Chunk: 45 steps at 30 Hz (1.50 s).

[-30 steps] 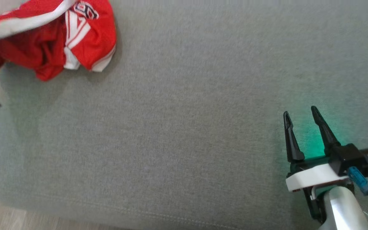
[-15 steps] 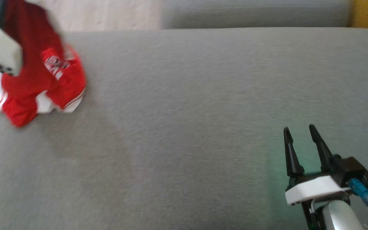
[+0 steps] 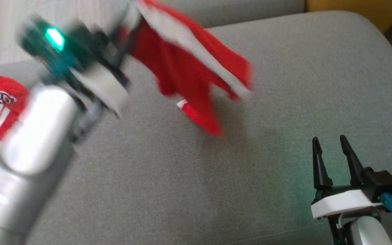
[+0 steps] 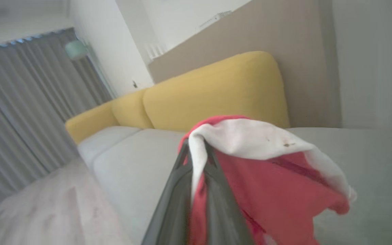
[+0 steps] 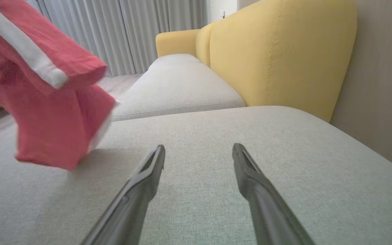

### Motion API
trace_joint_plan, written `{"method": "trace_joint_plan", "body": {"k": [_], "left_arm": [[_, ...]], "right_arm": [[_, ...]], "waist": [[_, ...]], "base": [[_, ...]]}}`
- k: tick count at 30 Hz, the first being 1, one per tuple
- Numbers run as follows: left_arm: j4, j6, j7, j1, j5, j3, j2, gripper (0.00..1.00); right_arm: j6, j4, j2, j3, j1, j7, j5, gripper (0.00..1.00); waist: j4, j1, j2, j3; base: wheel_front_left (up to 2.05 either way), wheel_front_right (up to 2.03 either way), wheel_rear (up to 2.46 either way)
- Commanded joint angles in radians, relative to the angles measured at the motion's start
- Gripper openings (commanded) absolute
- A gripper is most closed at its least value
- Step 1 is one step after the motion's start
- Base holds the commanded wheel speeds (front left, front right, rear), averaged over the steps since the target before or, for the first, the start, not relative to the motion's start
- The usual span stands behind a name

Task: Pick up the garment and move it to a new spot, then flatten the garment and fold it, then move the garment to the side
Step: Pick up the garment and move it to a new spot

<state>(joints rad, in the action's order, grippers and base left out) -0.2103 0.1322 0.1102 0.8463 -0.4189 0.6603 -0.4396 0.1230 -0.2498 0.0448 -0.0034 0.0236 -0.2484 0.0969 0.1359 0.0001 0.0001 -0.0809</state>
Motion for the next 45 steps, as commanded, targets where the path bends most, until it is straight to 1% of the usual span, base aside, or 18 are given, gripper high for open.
{"method": "trace_joint_plan", "body": {"k": [1, 4, 7, 10, 15, 16, 17, 18, 19, 22, 25, 29, 34, 38, 39, 43, 45], "left_arm": [[0.002, -0.008, -0.038, -0.037, -0.006, -0.018, -0.01, 0.0], [-0.043, -0.021, -0.09, -0.098, 0.004, 0.01, 0.016, 0.0], [-0.145, -0.037, -0.185, -0.176, 0.061, 0.071, 0.039, 0.0], [-0.268, -0.048, -0.267, -0.245, 0.074, 0.105, 0.072, 0.0], [-0.442, -0.062, -0.344, -0.307, 0.051, 0.102, 0.118, 0.0], [-0.467, -0.062, -0.352, -0.315, 0.041, 0.094, 0.126, 0.03], [-0.486, -0.061, -0.359, -0.319, 0.034, 0.086, 0.133, 0.25], [-0.501, -0.059, -0.364, -0.324, 0.022, 0.075, 0.142, 0.6], [-0.512, -0.058, -0.367, -0.328, 0.014, 0.066, 0.151, 0.99], [-0.522, -0.056, -0.371, -0.34, -0.004, 0.041, 0.173, 1.0], [-0.499, -0.05, -0.371, -0.362, -0.019, 0.007, 0.184, 1.0], [-0.43, -0.045, -0.372, -0.41, -0.035, -0.051, 0.191, 1.0], [-0.329, -0.044, -0.372, -0.509, -0.051, -0.127, 0.193, 1.0], [-0.25, -0.062, -0.372, -0.606, -0.064, -0.196, 0.209, 1.0], [-0.21, -0.077, -0.372, -0.652, -0.073, -0.239, 0.225, 1.0], [-0.154, -0.112, -0.372, -0.725, -0.059, -0.305, 0.259, 1.0], [-0.129, -0.118, -0.372, -0.757, -0.054, -0.336, 0.282, 1.0]], "right_arm": [[0.008, 0.035, 0.005, 0.031, 0.024, -0.013, 0.01, 1.0], [0.008, 0.035, 0.005, 0.042, 0.031, -0.013, 0.016, 1.0], [0.008, 0.036, 0.005, 0.056, 0.039, -0.013, 0.022, 1.0], [0.008, 0.036, 0.005, 0.067, 0.044, -0.013, 0.023, 1.0], [0.008, 0.031, 0.005, 0.073, 0.047, -0.013, 0.02, 1.0], [0.008, 0.029, 0.005, 0.074, 0.048, -0.013, 0.019, 1.0], [0.008, 0.028, 0.005, 0.074, 0.049, -0.013, 0.018, 1.0], [0.008, 0.027, 0.005, 0.073, 0.049, -0.013, 0.017, 1.0], [0.008, 0.026, 0.005, 0.072, 0.048, -0.013, 0.015, 1.0], [0.008, 0.023, 0.005, 0.07, 0.044, -0.013, 0.01, 1.0], [0.008, 0.021, 0.005, 0.07, 0.04, -0.013, 0.01, 1.0], [0.008, 0.016, 0.005, 0.069, 0.029, -0.013, 0.01, 1.0], [0.008, 0.012, 0.005, 0.067, 0.014, -0.013, 0.002, 1.0], [0.008, 0.019, 0.005, 0.063, 0.002, -0.013, -0.008, 1.0], [0.008, 0.026, 0.005, 0.061, -0.004, -0.013, -0.009, 1.0], [0.008, 0.035, 0.005, 0.057, -0.015, -0.013, -0.014, 1.0], [0.008, 0.042, 0.005, 0.058, -0.021, -0.013, -0.012, 1.0]], "waist": [[0.012, -0.0001, -0.0001, -0.028], [0.016, -0.0001, -0.0001, -0.043], [0.023, -0.0001, -0.0001, -0.058], [0.03, -0.0001, -0.0001, -0.07], [0.036, -0.0001, -0.0001, -0.076], [0.036, -0.0001, -0.0001, -0.075], [0.036, -0.0001, -0.0001, -0.074], [0.034, -0.0001, -0.0001, -0.072], [0.031, -0.0001, -0.0001, -0.068], [0.022, -0.0001, -0.0001, -0.054], [0.01, -0.0001, -0.0001, -0.038], [-0.008, -0.0001, -0.0001, -0.012], [-0.028, -0.0001, -0.0001, 0.031], [-0.042, -0.0001, -0.0001, 0.066], [-0.049, -0.0001, -0.0001, 0.076], [-0.067, -0.0001, -0.0001, 0.092], [-0.075, -0.0001, -0.0001, 0.098]], "base": [[0.0, 0.0, 0.0], [0.0, 0.0, 0.0], [0.0, 0.0, 0.0], [0.0, 0.0, 0.0], [0.0, 0.0, 0.0], [0.0, 0.0, 0.0], [0.0, 0.0, 0.0], [0.0, 0.0, 0.0], [0.0, 0.0, 0.0], [0.0, 0.0, 0.0], [0.0, 0.0, 0.0], [0.0, 0.0, 0.0], [0.0, 0.0, 0.0], [0.0, 0.0, 0.0], [0.0, 0.0, 0.0], [0.0, 0.0, 0.0], [0.0, 0.0, 0.0]]}}
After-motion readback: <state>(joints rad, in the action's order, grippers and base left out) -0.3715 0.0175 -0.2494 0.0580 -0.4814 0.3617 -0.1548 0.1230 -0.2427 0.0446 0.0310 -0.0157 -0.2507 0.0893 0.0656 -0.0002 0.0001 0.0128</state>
